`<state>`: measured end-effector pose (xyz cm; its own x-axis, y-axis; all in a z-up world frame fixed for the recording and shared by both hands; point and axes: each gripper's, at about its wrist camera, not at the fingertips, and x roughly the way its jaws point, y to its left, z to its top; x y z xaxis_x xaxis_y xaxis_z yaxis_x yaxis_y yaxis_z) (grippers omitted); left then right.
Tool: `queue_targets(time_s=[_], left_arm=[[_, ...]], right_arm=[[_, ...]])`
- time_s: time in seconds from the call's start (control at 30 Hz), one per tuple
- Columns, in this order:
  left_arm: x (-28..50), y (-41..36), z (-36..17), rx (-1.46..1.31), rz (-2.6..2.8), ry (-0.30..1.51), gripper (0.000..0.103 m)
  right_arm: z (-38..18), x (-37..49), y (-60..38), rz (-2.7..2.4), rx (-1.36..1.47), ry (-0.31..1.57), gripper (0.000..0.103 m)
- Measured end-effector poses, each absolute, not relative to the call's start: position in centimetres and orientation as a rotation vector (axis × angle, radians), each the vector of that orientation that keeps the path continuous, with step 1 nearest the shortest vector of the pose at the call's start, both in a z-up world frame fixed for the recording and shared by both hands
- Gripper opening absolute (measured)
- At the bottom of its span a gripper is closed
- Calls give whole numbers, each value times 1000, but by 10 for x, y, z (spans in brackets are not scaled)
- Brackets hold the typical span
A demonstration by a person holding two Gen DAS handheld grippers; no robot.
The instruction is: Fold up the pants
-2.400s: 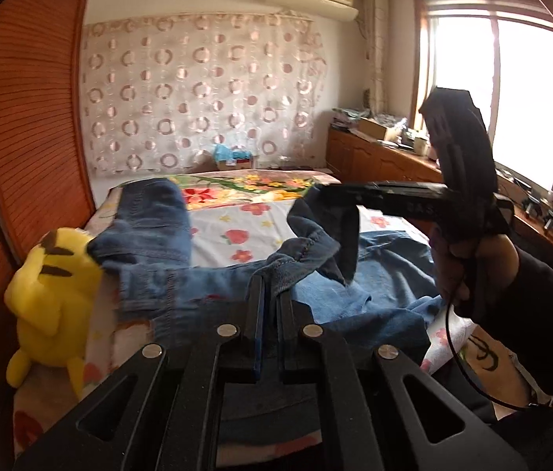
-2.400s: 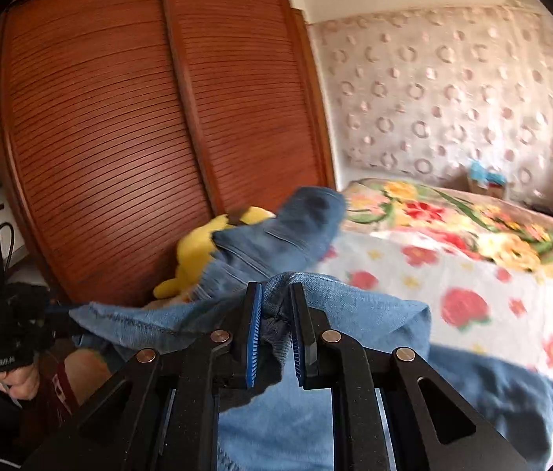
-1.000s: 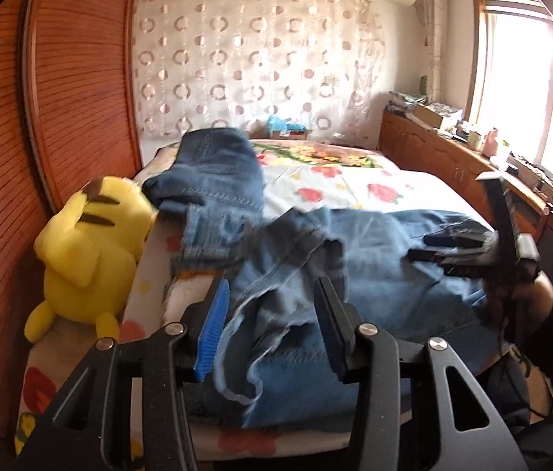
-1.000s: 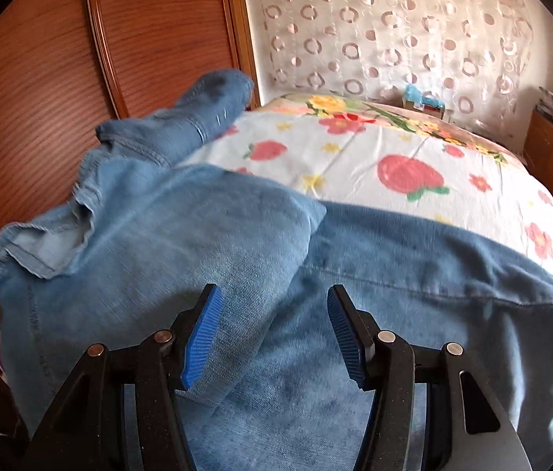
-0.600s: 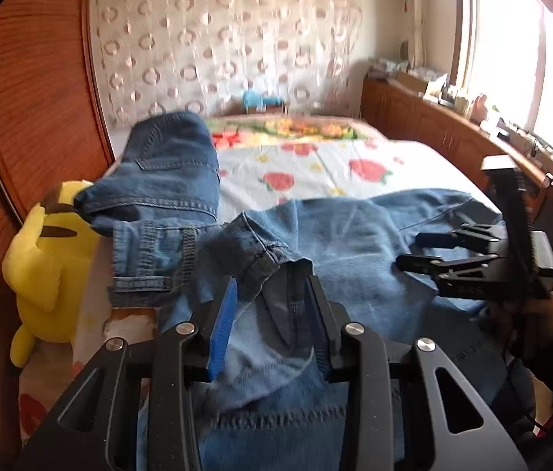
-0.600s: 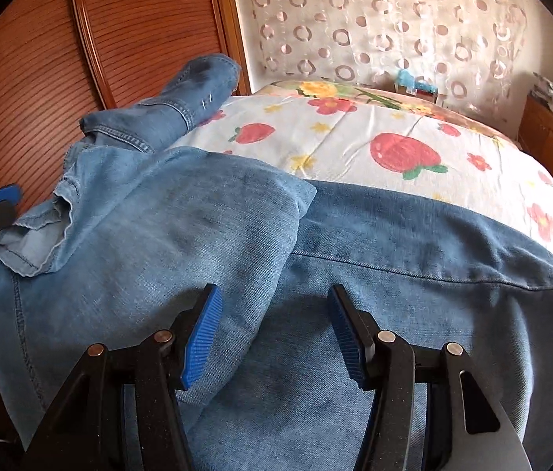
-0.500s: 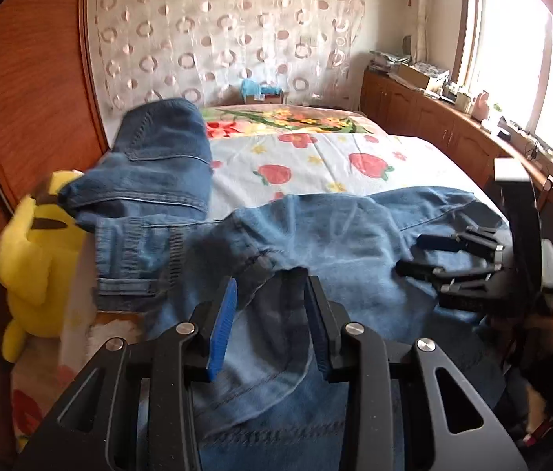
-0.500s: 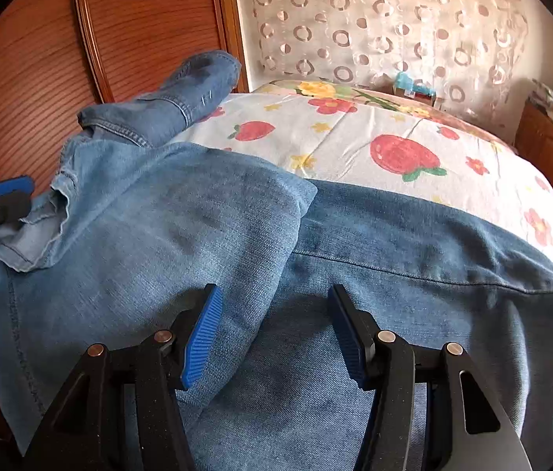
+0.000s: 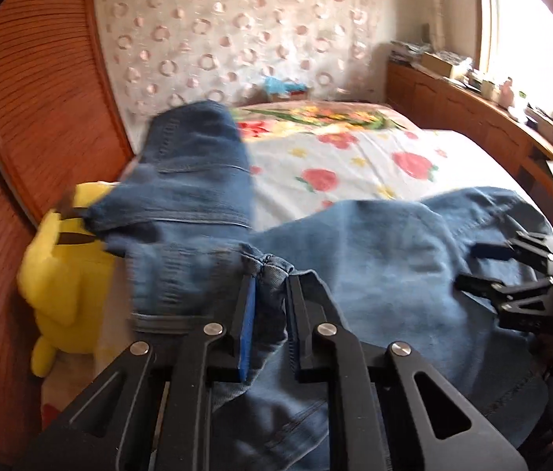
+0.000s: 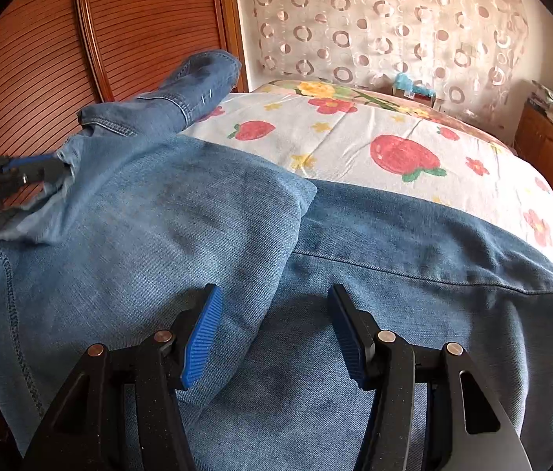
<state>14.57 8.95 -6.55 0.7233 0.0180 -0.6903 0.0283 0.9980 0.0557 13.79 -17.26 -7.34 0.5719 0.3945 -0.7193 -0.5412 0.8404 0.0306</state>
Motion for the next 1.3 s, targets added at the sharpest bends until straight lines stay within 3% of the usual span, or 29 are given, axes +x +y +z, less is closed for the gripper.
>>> queue_targets(time_s=[0.2, 0.4, 0.63, 0.93, 1.0, 1.03, 1.07, 1.3], left_arm=[[144, 134, -51, 43, 64, 747, 18], [133, 153, -44, 0, 54, 717, 45], [97, 127, -38, -38, -60, 637, 45], [107, 80, -72, -15, -150, 736, 45], [112, 80, -77, 6, -138, 744, 37], [114, 81, -79, 13, -129, 751, 13], [117, 84, -80, 15, -108, 761, 7], [123, 139, -67, -13, 46, 725, 4]], right_arm=[[-73, 137, -172, 550, -207, 788, 58], [-73, 136, -174, 549, -214, 787, 58], [-73, 135, -173, 547, -215, 786, 58], [-73, 134, -175, 548, -218, 784, 58], [-73, 134, -175, 548, -218, 784, 58], [-73, 134, -175, 548, -218, 784, 58], [-73, 134, -175, 548, -218, 784, 58], [-73, 134, -175, 549, -216, 783, 58]])
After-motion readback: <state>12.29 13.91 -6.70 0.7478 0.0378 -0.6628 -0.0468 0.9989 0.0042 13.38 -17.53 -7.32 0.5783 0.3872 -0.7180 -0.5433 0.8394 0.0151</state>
